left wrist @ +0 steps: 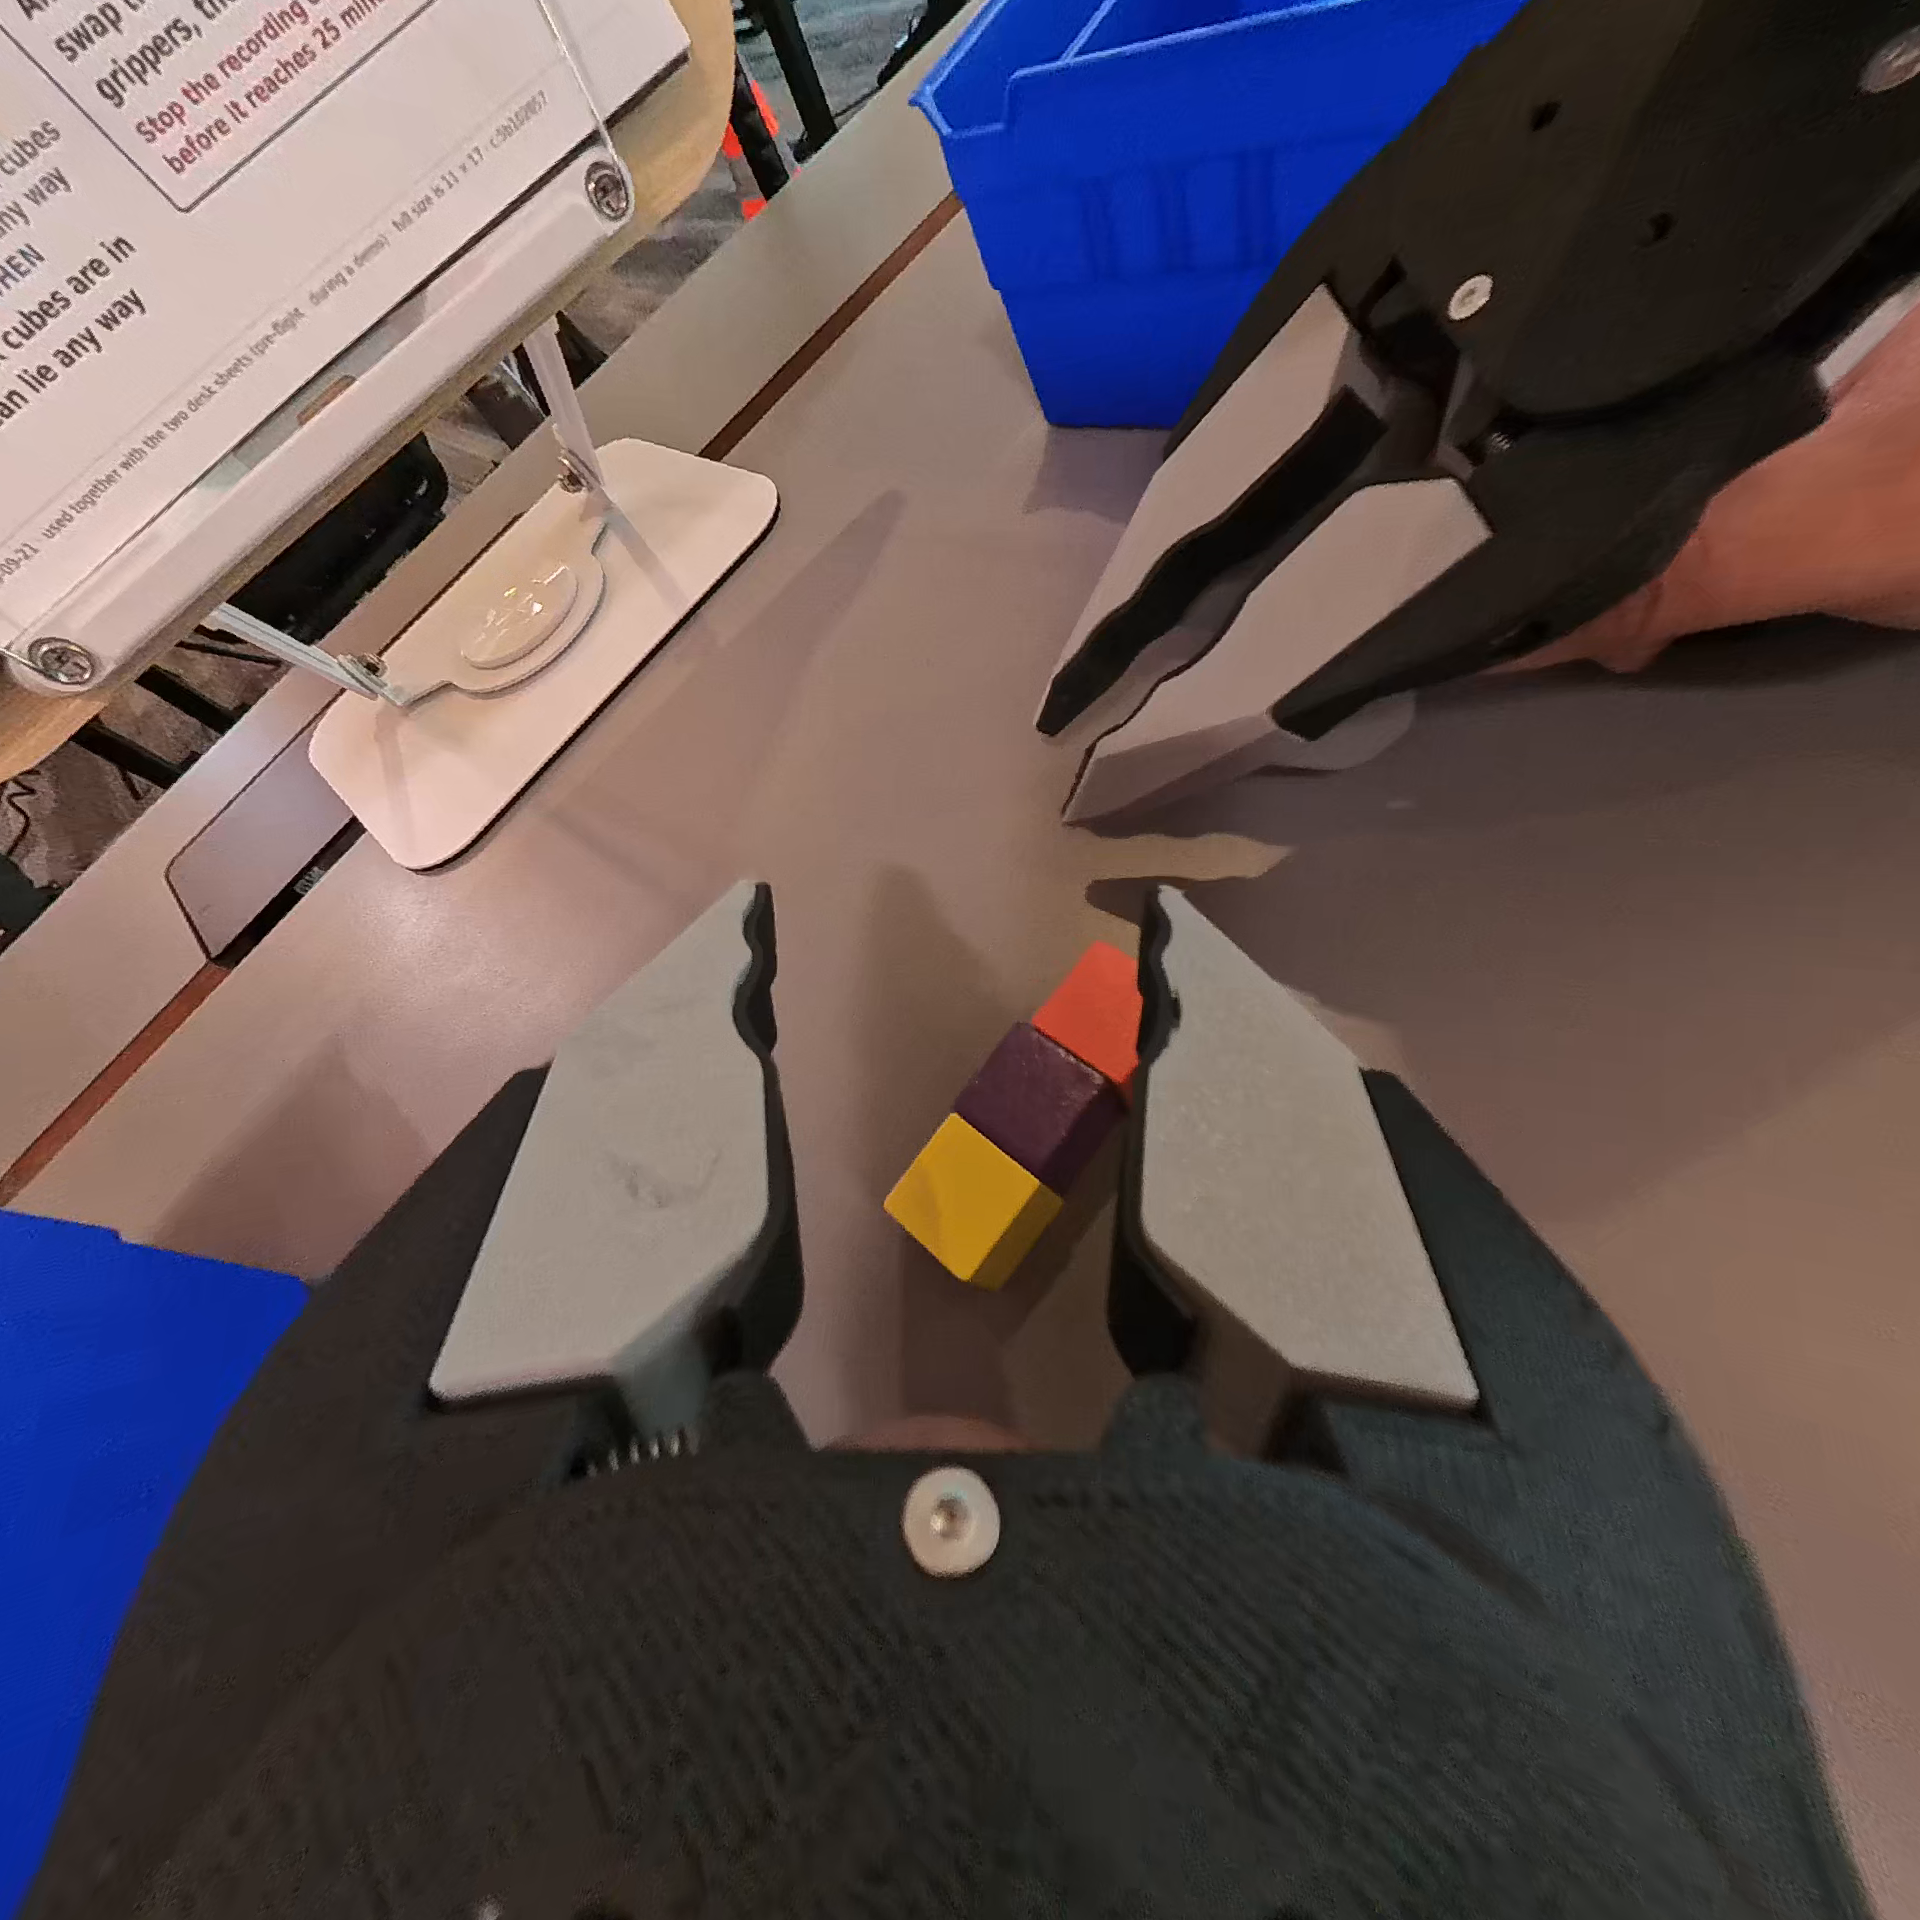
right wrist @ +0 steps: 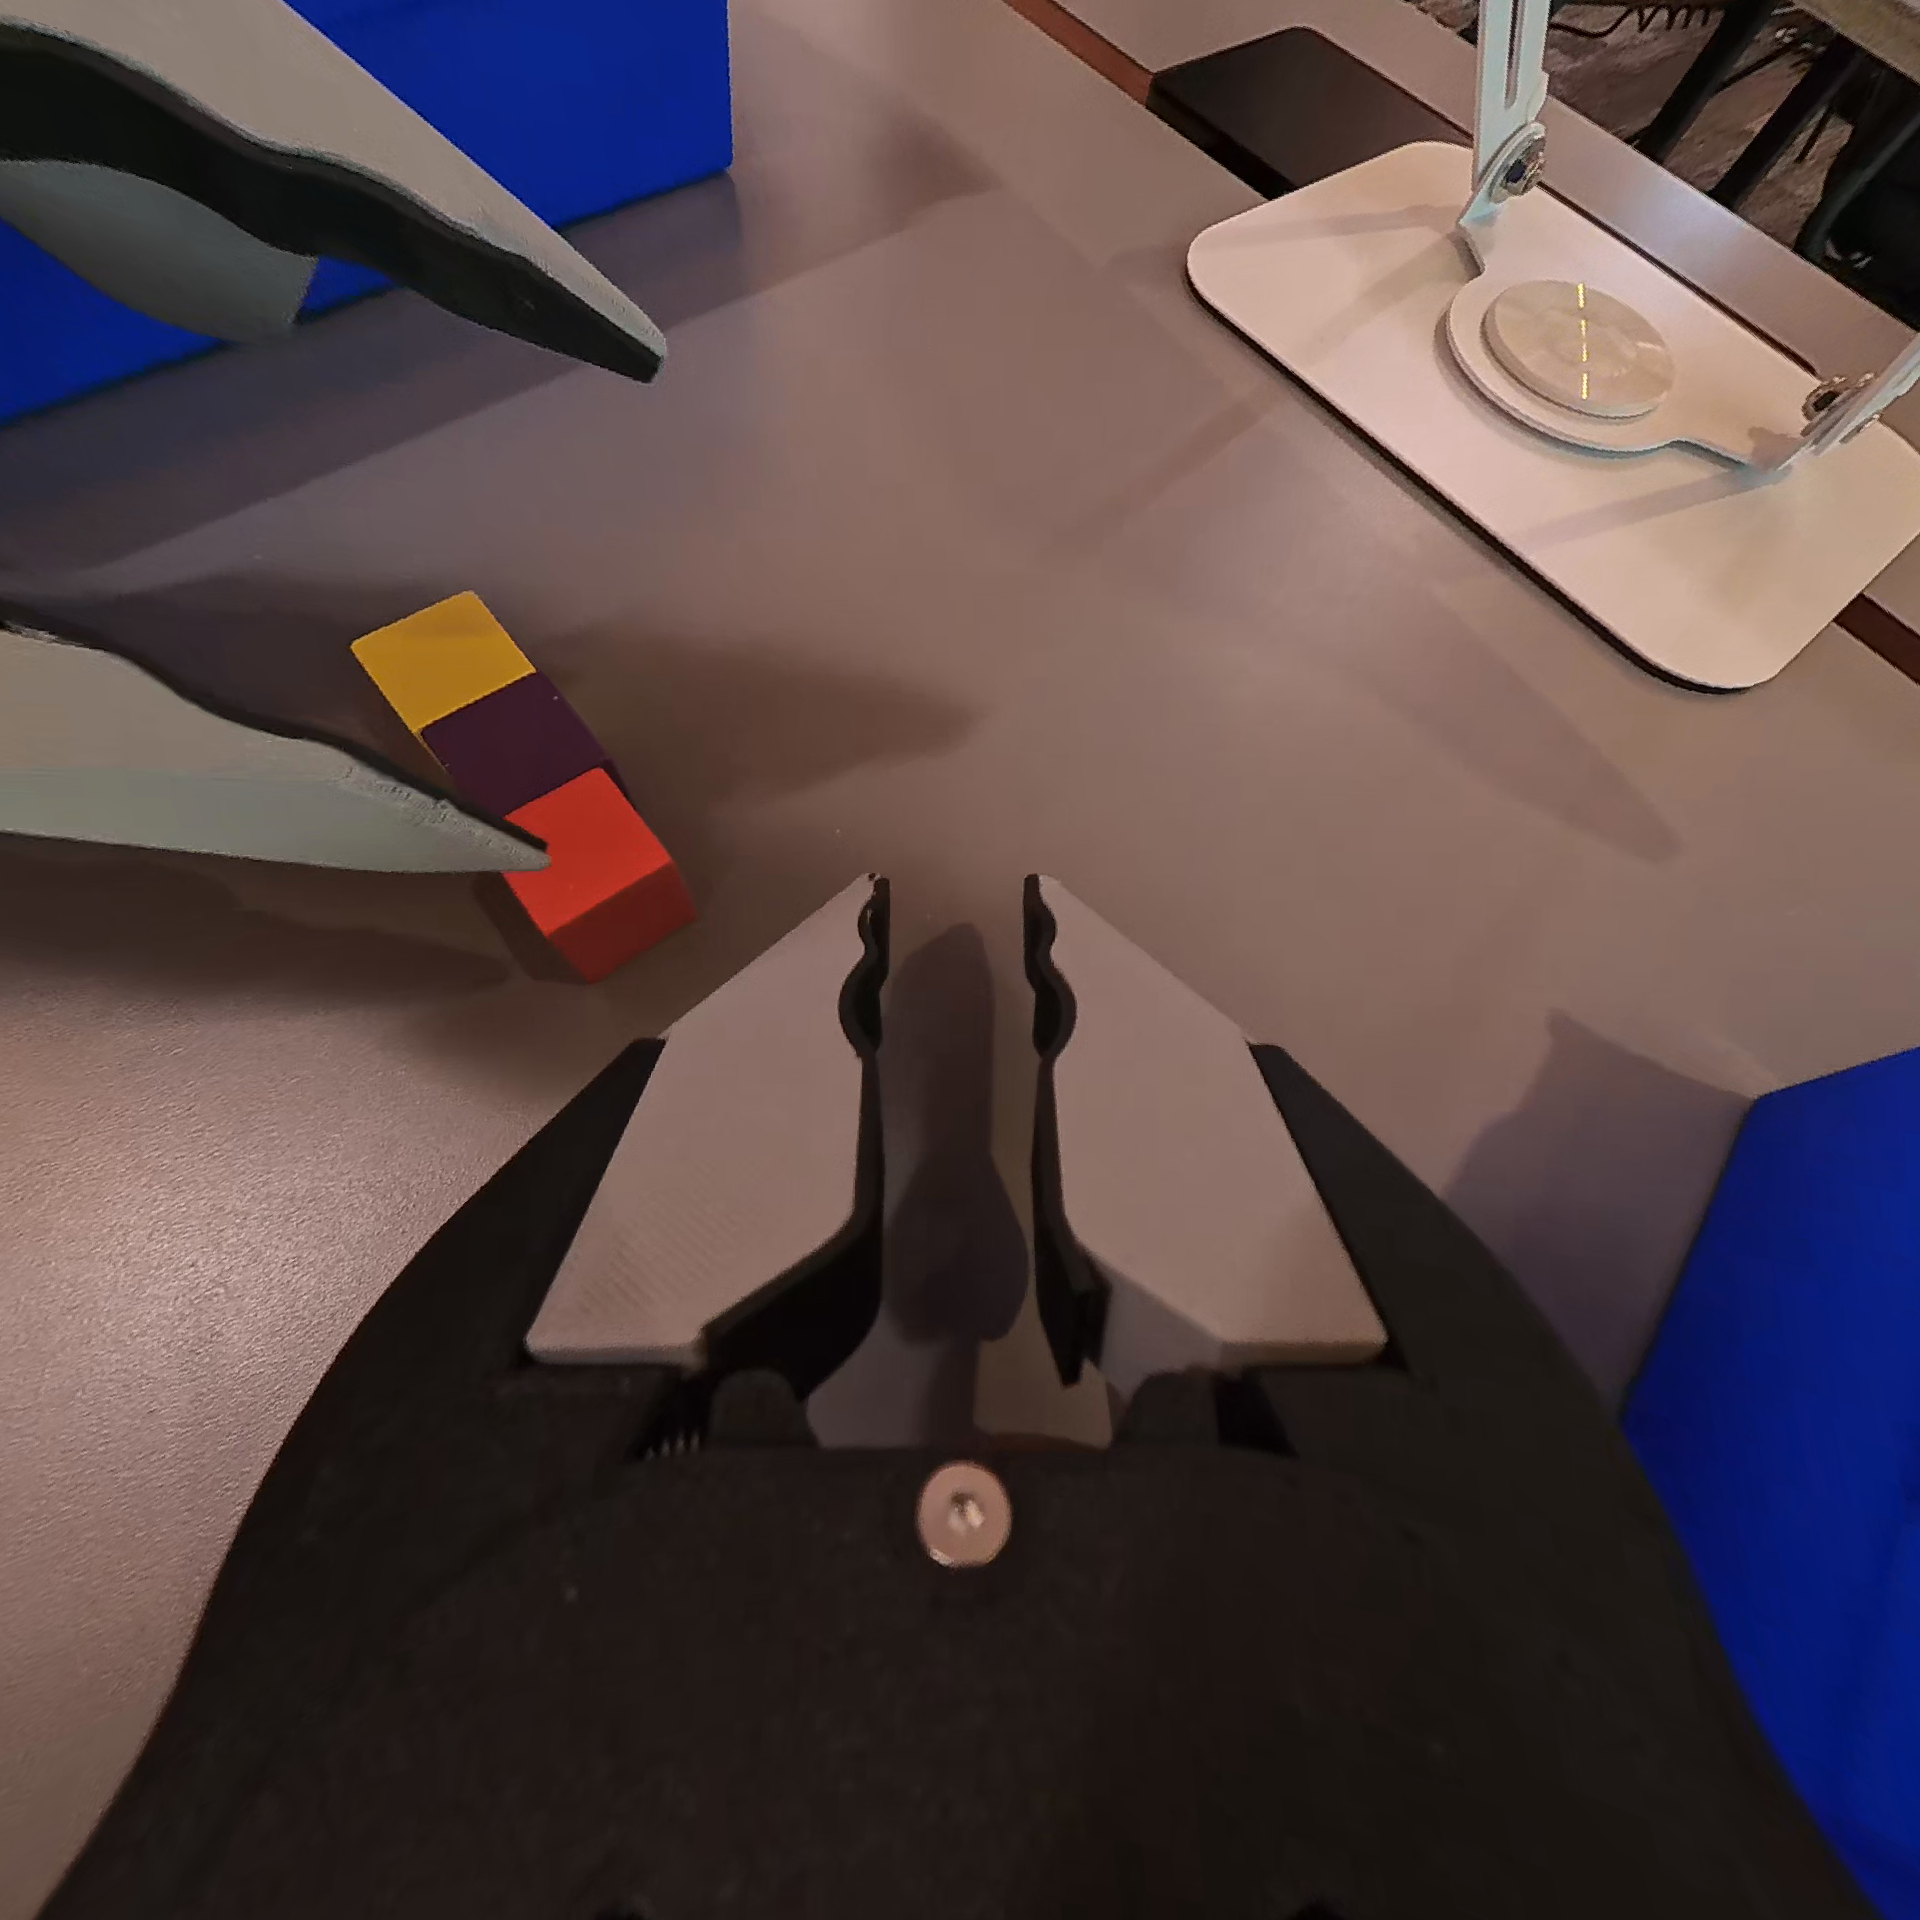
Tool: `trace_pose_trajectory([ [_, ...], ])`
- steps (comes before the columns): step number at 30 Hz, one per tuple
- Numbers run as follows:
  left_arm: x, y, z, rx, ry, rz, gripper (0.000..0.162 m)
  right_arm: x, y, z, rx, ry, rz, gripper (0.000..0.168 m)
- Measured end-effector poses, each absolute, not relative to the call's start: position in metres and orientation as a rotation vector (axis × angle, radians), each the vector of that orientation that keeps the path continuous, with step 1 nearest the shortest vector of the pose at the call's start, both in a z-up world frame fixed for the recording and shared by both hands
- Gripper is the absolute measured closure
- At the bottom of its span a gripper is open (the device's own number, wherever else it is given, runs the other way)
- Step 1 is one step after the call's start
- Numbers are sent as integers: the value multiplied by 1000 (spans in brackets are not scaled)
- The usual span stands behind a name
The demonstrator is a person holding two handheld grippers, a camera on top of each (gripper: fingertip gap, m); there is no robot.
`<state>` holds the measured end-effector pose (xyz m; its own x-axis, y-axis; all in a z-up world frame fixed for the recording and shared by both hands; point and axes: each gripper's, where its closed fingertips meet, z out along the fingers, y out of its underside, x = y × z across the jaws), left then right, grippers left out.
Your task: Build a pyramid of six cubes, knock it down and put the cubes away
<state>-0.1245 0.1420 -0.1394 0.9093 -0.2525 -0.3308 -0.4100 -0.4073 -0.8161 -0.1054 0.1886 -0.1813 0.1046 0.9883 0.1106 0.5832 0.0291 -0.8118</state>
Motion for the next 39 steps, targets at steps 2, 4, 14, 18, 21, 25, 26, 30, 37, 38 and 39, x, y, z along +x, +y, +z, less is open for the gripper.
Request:
trace_pose_trajectory([
  [2,-126,143,-140,-2017,467,174,93,-106,189,-181,-1640,-1567,693,145],
  [4,-127,143,-141,-2023,456,151,93,-106,189,-182,-1640,-1571,694,145],
  [14,-117,140,-136,-2001,503,181,93,-106,188,-182,-1641,-1576,698,145],
  [18,-114,137,-134,-1992,520,183,93,-106,188,-182,-1640,-1574,706,145],
  [21,-110,136,-137,-1994,526,162,93,-106,187,-182,-1642,-1579,705,145],
  [25,-106,137,-147,-2015,546,153,93,-106,188,-181,-1635,-1574,704,145],
  [26,-106,138,-149,-2020,548,155,93,-105,188,-181,-1636,-1572,707,145],
  [30,-108,138,-151,-2031,544,154,93,-105,189,-180,-1640,-1565,715,145],
  [37,-115,134,-117,-1940,483,176,93,-104,194,-167,-1609,-1504,712,139],
  [38,-118,133,-110,-1927,470,178,93,-104,194,-165,-1603,-1495,713,139],
  [39,-120,131,-103,-1911,456,178,93,-104,195,-163,-1597,-1489,713,139],
])
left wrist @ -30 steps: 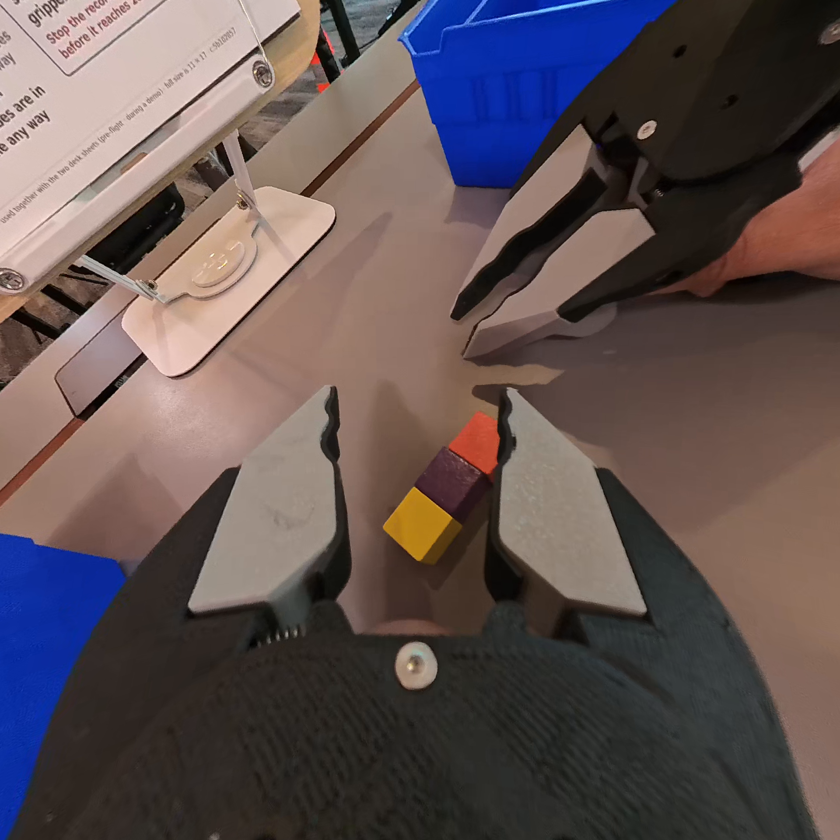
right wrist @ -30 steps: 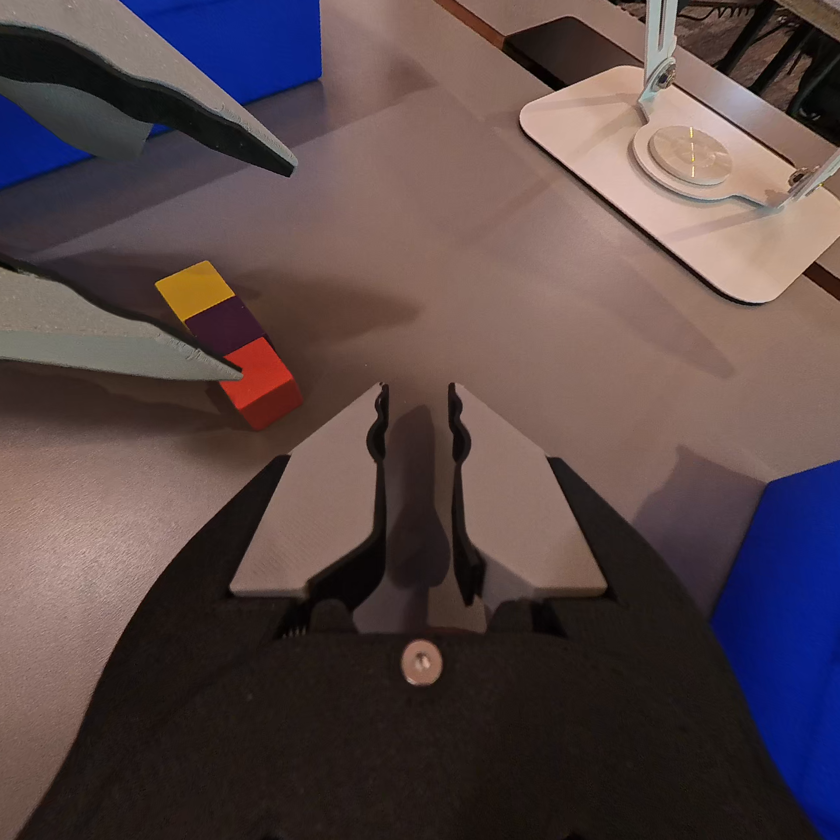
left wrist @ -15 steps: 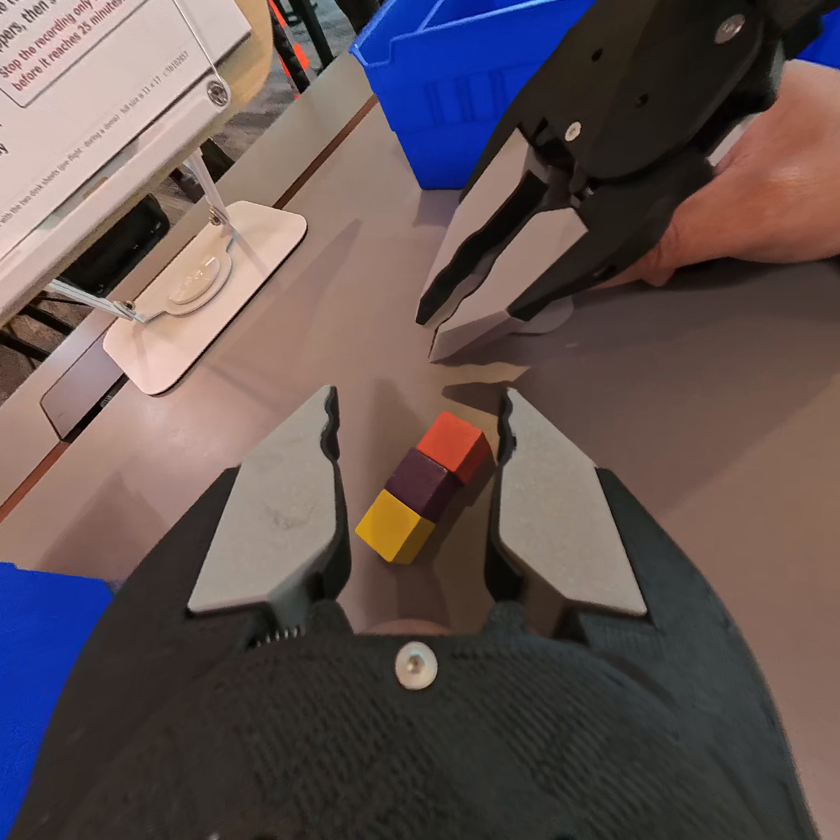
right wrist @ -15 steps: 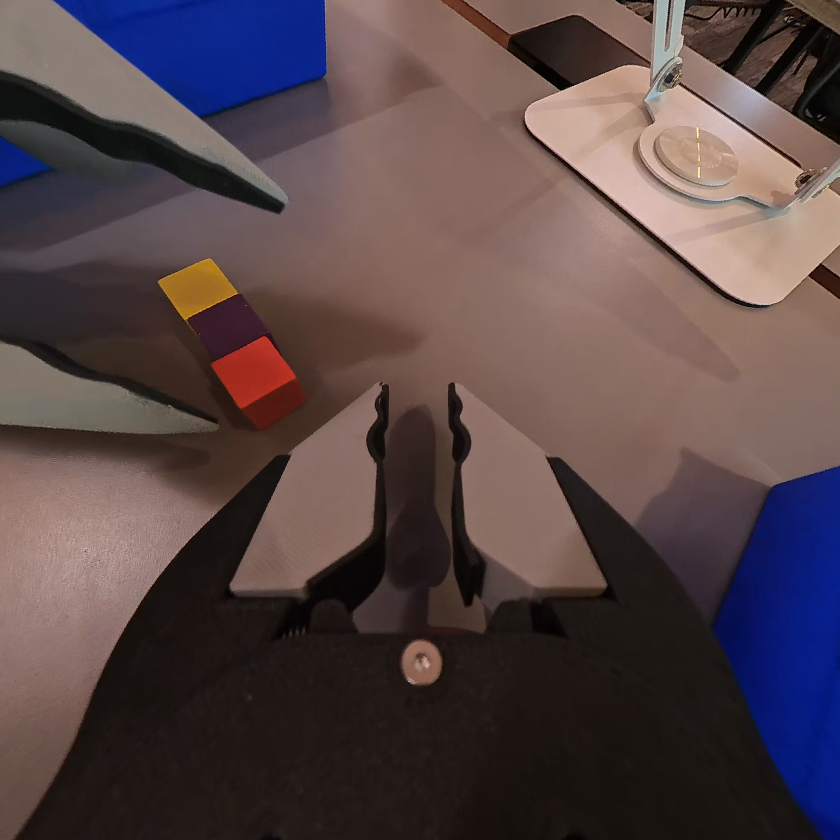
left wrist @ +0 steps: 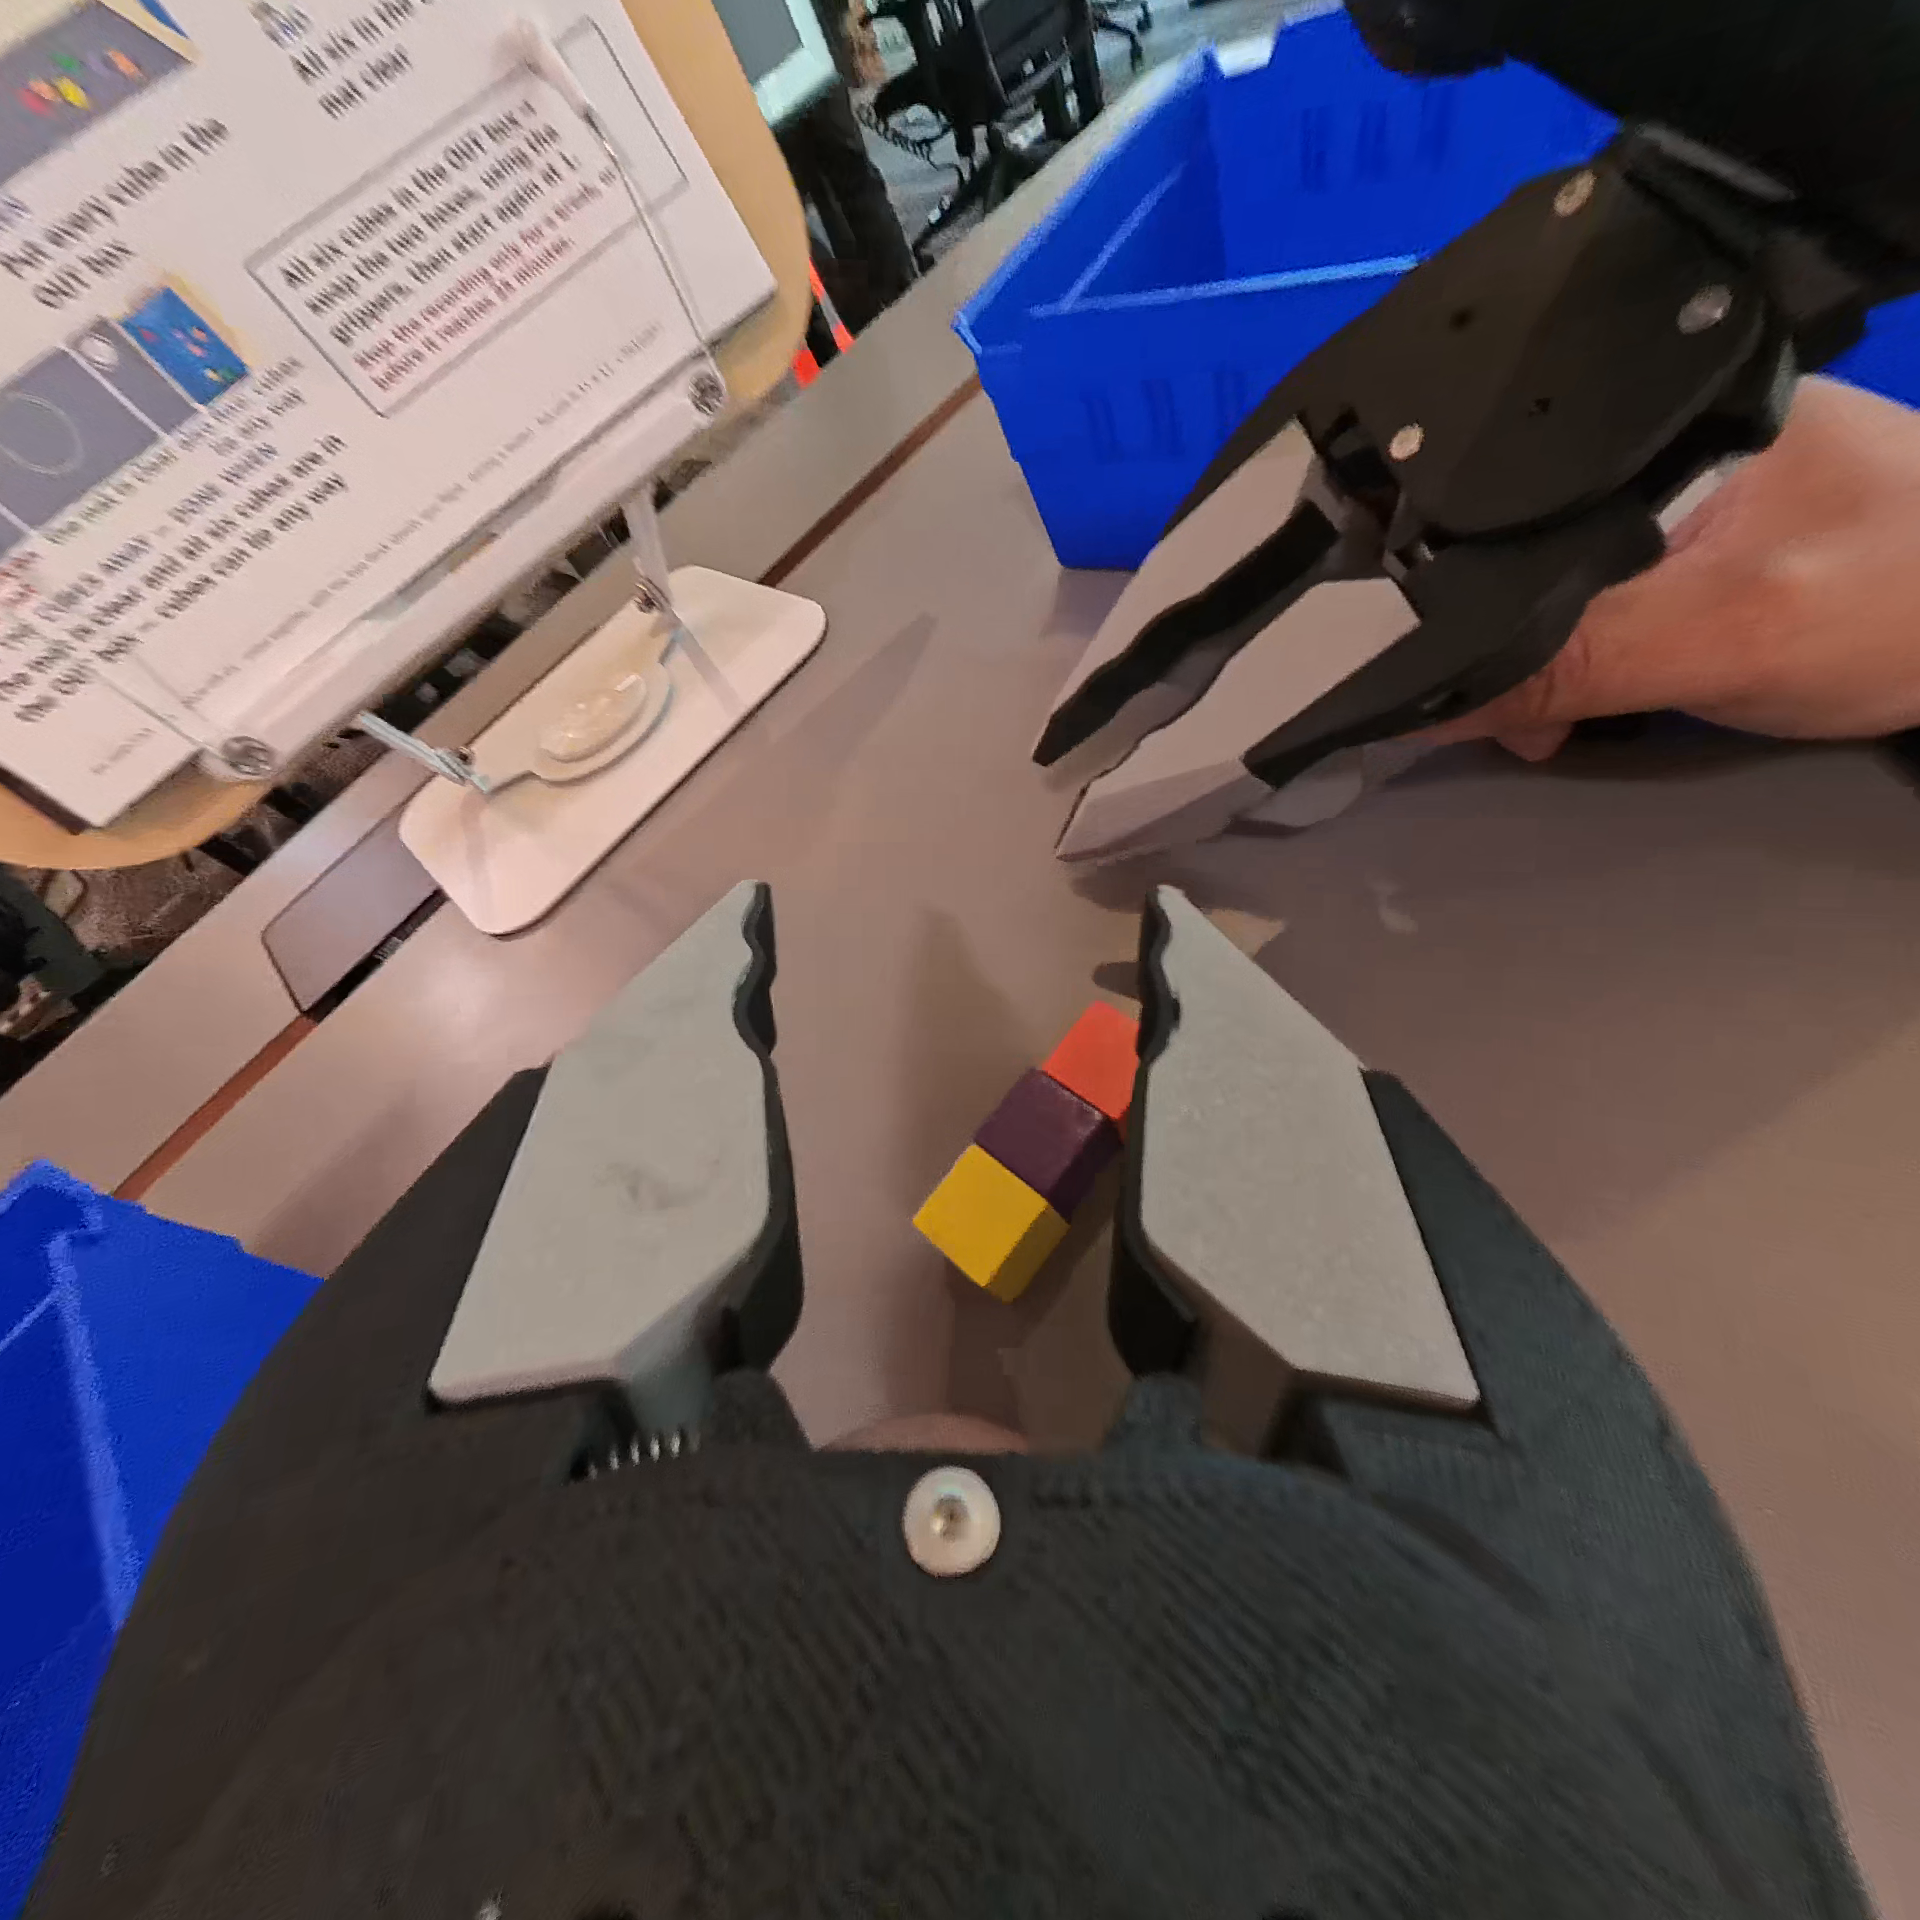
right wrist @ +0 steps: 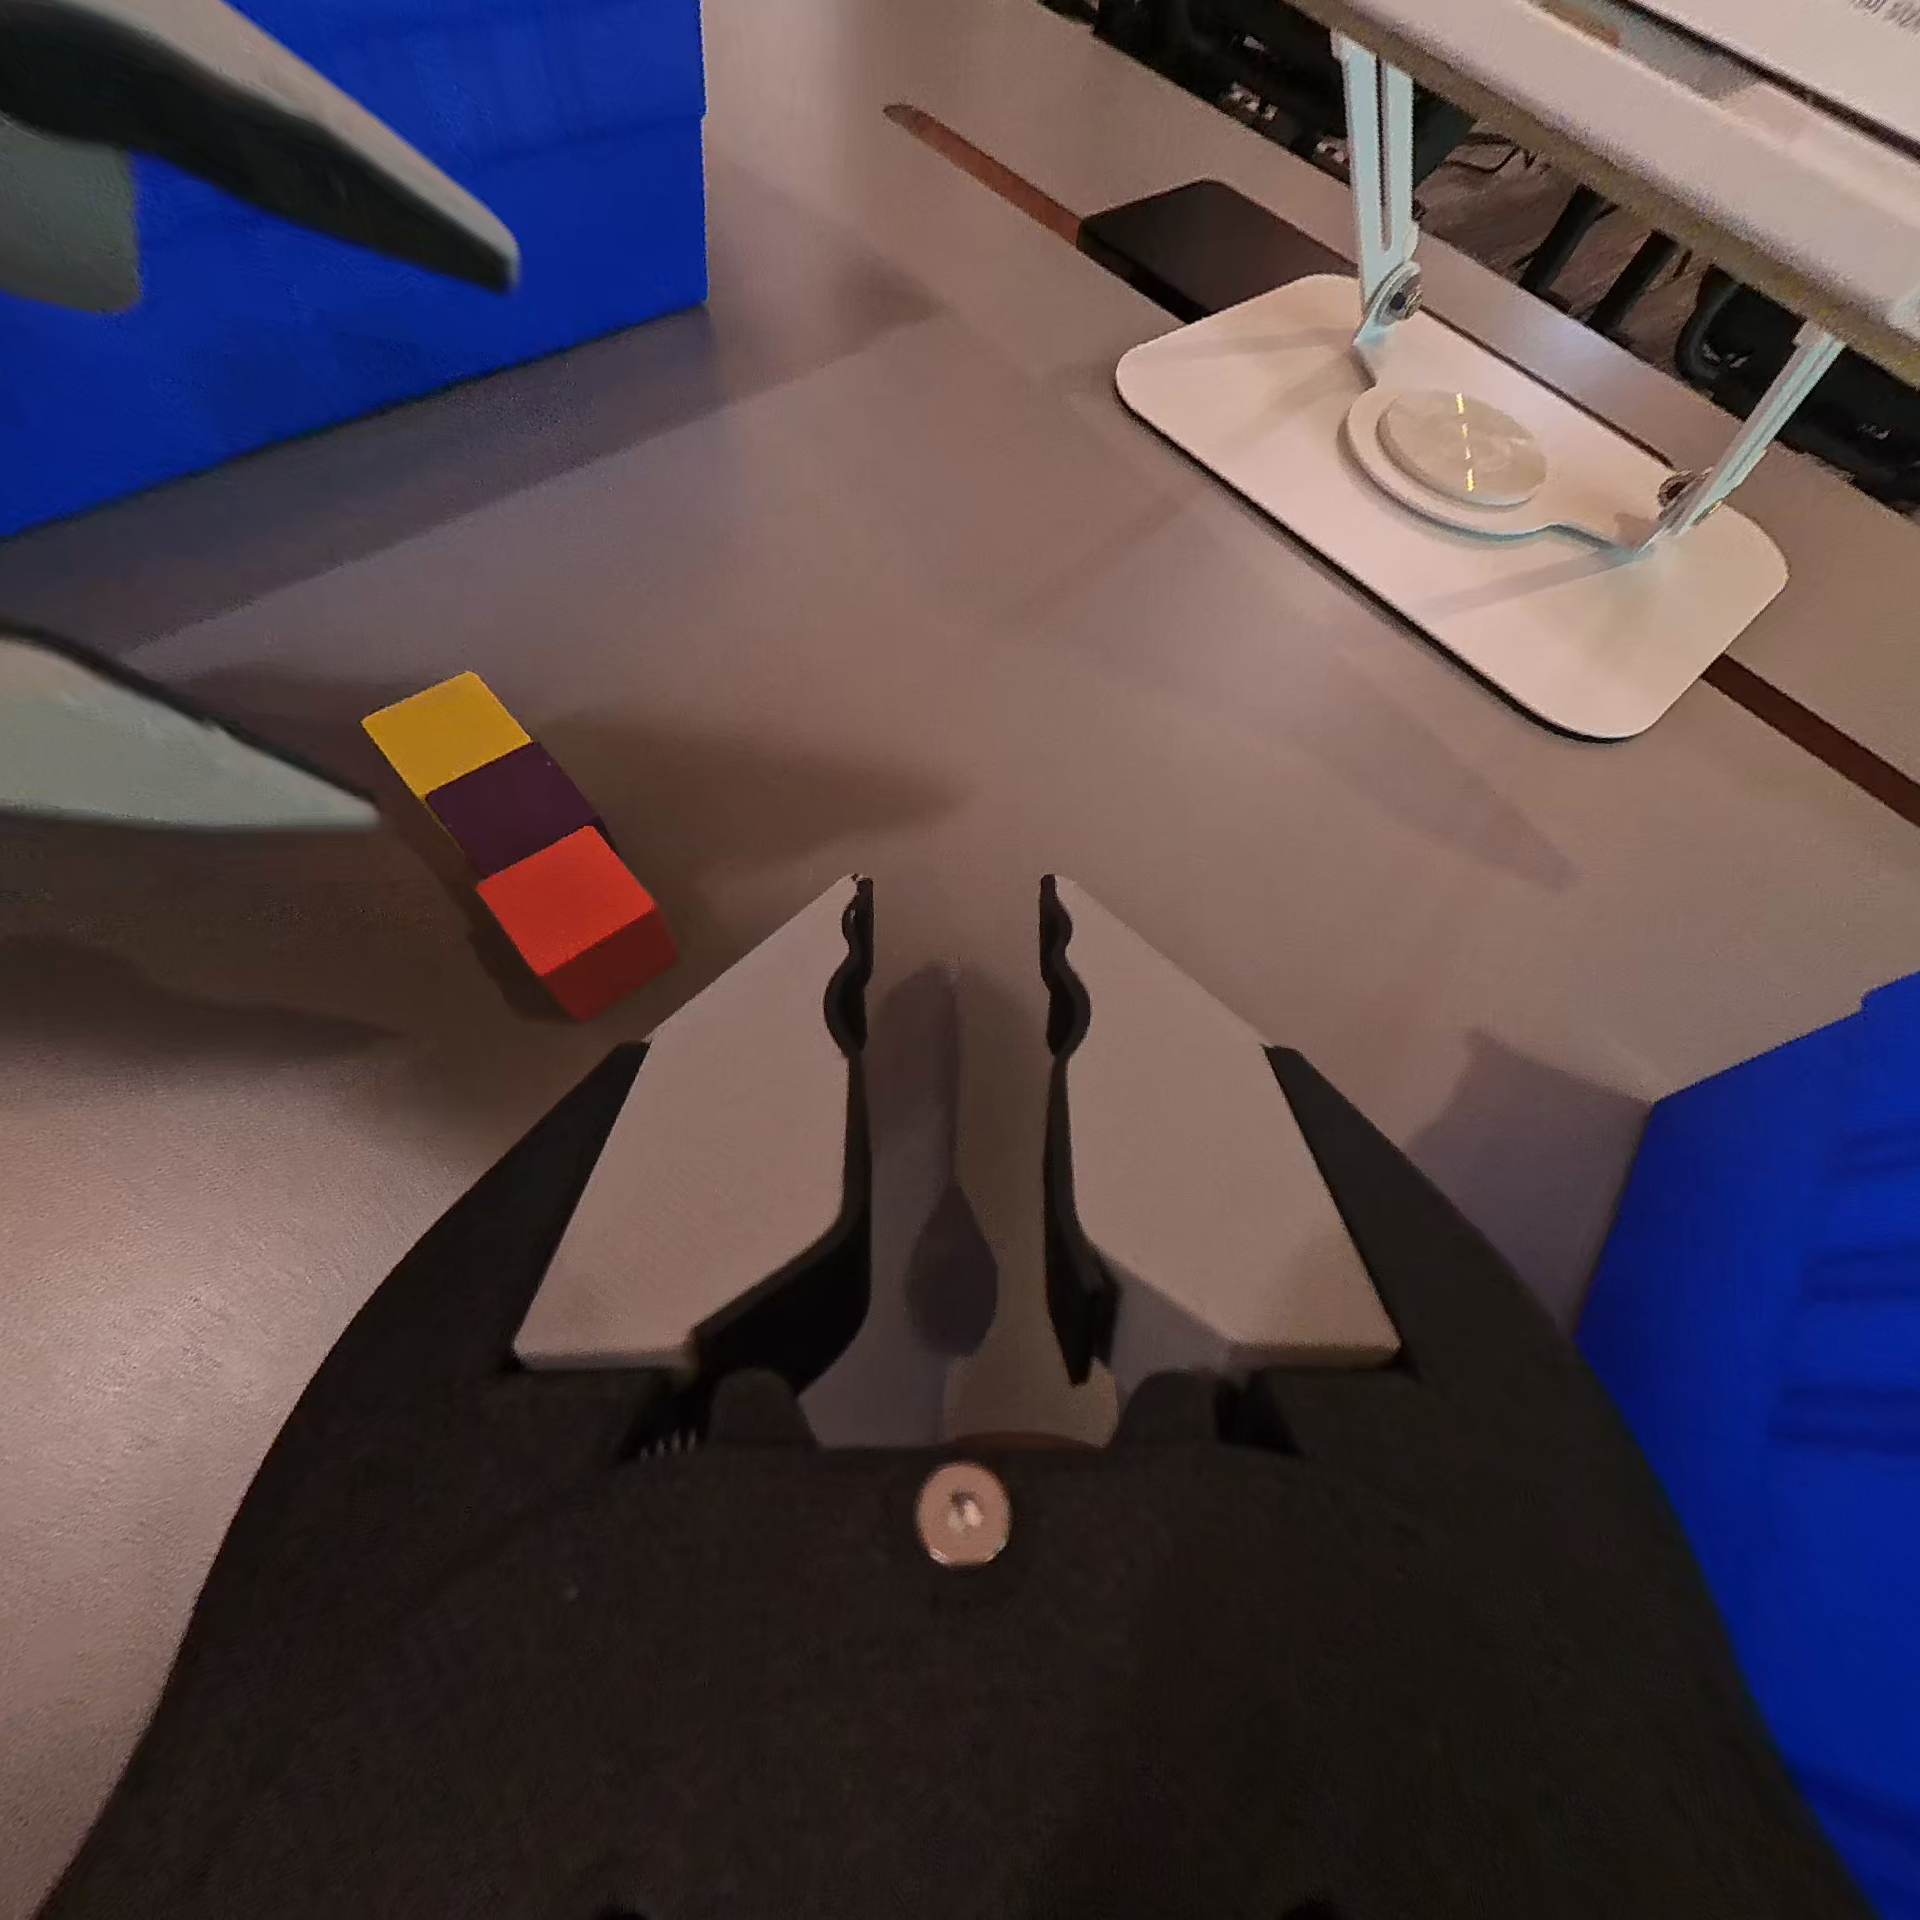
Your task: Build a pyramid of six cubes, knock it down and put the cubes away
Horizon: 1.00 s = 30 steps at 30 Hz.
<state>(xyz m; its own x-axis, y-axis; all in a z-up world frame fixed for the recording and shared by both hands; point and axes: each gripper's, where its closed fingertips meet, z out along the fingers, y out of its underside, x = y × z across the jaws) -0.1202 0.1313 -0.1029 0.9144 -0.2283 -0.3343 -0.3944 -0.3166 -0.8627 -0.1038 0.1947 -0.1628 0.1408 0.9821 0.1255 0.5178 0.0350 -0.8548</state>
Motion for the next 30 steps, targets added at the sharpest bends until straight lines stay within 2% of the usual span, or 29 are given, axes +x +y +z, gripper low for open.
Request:
trace_pose_trajectory([
  [10,-150,104,-23,-1735,337,194,93,-104,190,-151,-1537,-1465,701,139],
  [12,-167,91,-6,-1723,328,236,104,-104,188,-151,-1523,-1474,692,139],
  [15,-202,69,5,-1773,293,262,105,-105,186,-152,-1507,-1487,692,139],
  [21,-290,33,-49,-2116,180,216,99,-107,187,-155,-1516,-1483,726,138],
  [26,-313,11,-124,-2382,106,42,103,-109,185,-163,-1553,-1491,770,138],
  [30,-322,-7,-157,-2565,189,154,106,-109,187,-160,-1544,-1479,771,139],
])
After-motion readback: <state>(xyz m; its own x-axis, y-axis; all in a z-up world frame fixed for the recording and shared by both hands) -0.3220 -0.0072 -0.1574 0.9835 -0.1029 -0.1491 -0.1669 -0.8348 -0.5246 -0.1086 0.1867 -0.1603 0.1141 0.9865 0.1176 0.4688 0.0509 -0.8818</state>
